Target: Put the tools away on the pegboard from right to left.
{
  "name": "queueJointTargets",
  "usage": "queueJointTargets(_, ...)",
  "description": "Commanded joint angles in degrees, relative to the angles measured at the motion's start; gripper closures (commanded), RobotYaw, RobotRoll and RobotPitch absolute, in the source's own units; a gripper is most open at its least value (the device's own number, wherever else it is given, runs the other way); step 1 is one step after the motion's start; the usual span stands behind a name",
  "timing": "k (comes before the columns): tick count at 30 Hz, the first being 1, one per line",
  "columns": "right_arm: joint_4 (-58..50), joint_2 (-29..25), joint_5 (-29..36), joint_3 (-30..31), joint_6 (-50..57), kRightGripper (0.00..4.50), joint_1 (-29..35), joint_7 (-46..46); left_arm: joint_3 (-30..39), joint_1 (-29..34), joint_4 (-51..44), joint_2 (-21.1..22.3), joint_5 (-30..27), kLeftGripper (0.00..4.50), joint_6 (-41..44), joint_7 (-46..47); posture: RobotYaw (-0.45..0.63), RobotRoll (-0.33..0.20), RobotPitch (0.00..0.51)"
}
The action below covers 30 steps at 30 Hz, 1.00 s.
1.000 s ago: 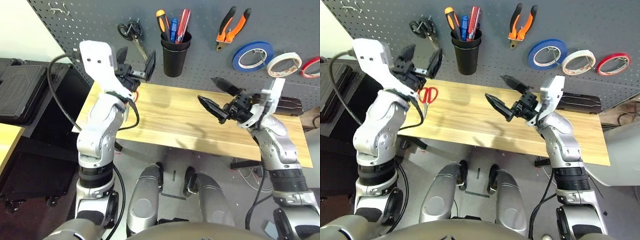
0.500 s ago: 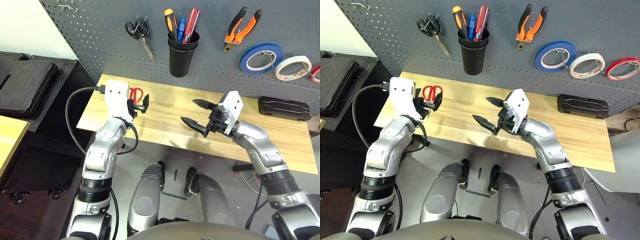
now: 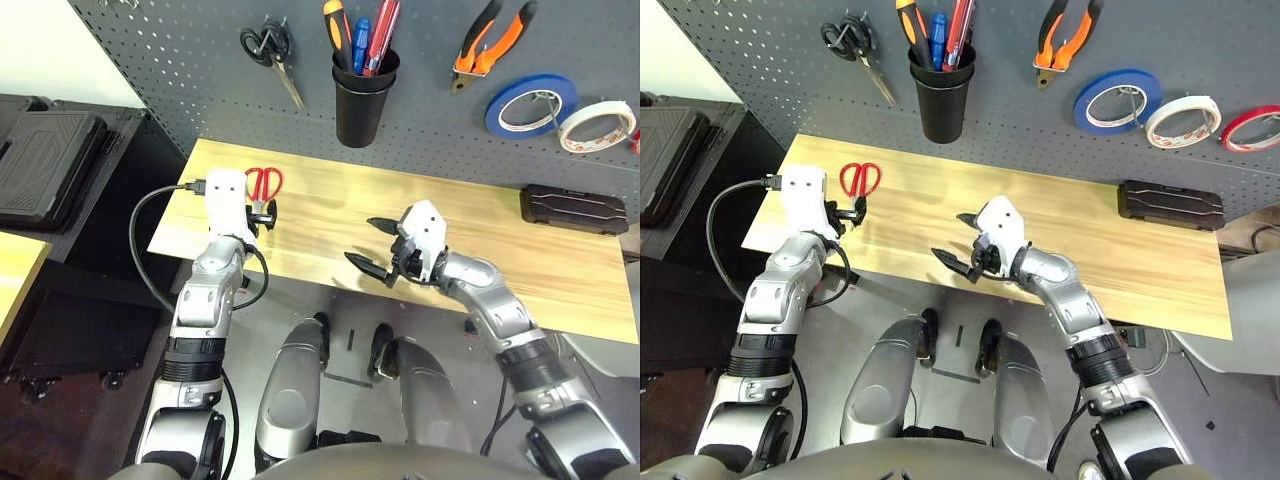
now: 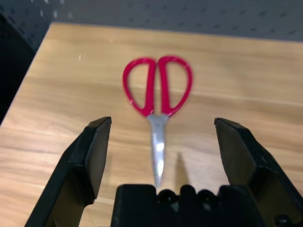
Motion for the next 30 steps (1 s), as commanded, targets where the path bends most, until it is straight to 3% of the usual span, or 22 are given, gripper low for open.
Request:
queueJointTargets(1,-1.53,0.98,-1.47,1.6,1.94,0.0,2.14,-1.83,0.74,-1.25,5.78,0.39,1.36,0.04,-2.55,0.44,0.24,0.0,0.411)
queueJointTargets(9,-6.37,1.41,-2.03,2.17,5.13,0.0,4.87,-3.99,1.27,-7.44,19.75,0.61,2.21,0.04,-9.09,0.22,0.19,0.0,0.444)
queueJointTargets(25,-13.03,1.35,-1.33,1.23,10.23,0.0,5.89,-7.62,2.98,-14.33,41.39,1.9,2.52,0.04,-13.34,2.89,0.12,0.0,0.442)
queueJointTargets(28,-13.35,0.86,-1.18,0.98,10.31,0.0,6.14,-7.45,3.45,-15.06,42.89,1.66,2.27,0.66,-12.57,2.67,0.11,0.0,0.44)
queueJointTargets(30,-13.35,0.57,-1.1,0.84,10.29,0.0,6.13,-7.3,3.46,-15.13,43.07,1.48,2.15,1.39,-11.8,2.29,0.11,0.0,0.439)
